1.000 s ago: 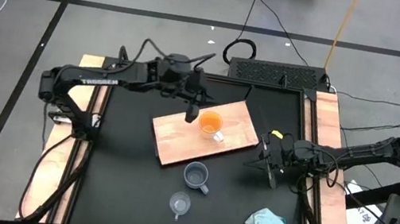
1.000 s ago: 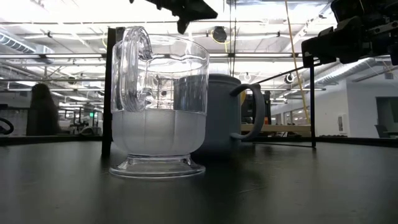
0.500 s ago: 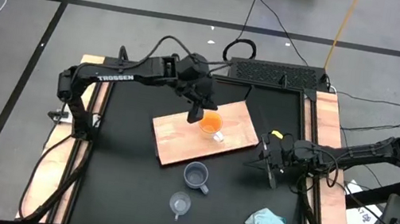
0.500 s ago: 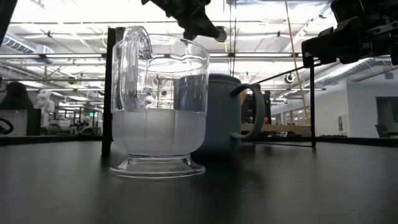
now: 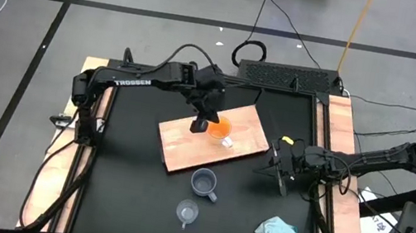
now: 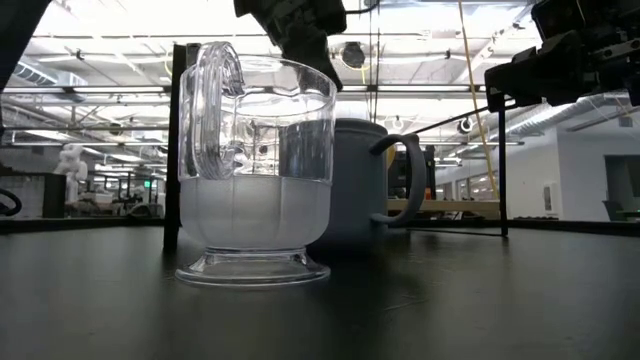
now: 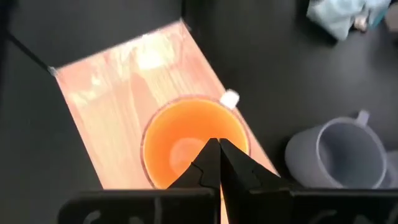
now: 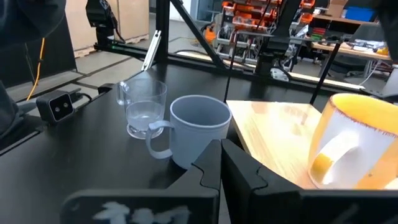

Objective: Stack small to large cups/mugs on shelf
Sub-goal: Put the orange mug on the shelf

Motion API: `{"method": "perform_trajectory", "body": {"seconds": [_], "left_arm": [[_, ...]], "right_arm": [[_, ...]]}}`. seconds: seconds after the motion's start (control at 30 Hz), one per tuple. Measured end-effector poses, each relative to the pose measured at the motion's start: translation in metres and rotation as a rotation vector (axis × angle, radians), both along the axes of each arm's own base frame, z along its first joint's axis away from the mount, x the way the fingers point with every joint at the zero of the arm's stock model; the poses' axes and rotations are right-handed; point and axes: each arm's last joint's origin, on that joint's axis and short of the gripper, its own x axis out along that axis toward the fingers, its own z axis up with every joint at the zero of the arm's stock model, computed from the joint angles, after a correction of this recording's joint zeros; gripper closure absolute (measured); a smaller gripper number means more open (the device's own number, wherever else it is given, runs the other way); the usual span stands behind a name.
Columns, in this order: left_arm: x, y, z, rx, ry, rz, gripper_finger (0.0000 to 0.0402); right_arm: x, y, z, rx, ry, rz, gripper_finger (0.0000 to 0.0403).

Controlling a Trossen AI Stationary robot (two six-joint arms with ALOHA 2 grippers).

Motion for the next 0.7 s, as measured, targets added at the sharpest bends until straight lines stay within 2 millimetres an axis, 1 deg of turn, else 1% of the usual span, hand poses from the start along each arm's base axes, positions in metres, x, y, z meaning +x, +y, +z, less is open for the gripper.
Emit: {"method": "perform_trajectory", "body": {"seconds": [0.13,0.27,0.4,0.63,0.7], "left_arm": [[0.002,0.000,-0.002,0.024,-0.007,-0.029,0.0402],[0.004,0.004,-0.008,0.061,0.026,0.002,0.0402],[0.007,0.007,-0.016,0.056,0.052,0.021,0.0401],[0.009,0.001,-0.016,0.095,0.044,-0.027,0.0399],[0.009,-0.002,-0.014,0.103,0.038,-0.044,0.0398]], "right_arm": [[0.000,0.000,0.000,-0.001,0.000,0.000,0.0403],[0.000,0.000,0.000,-0.003,0.001,0.000,0.0403],[0.000,0.000,-0.001,-0.002,-0.001,0.000,0.0403],[-0.008,-0.001,-0.017,-0.001,-0.041,0.001,0.0403],[-0.009,-0.001,-0.016,0.004,-0.090,0.001,0.0403]]}}
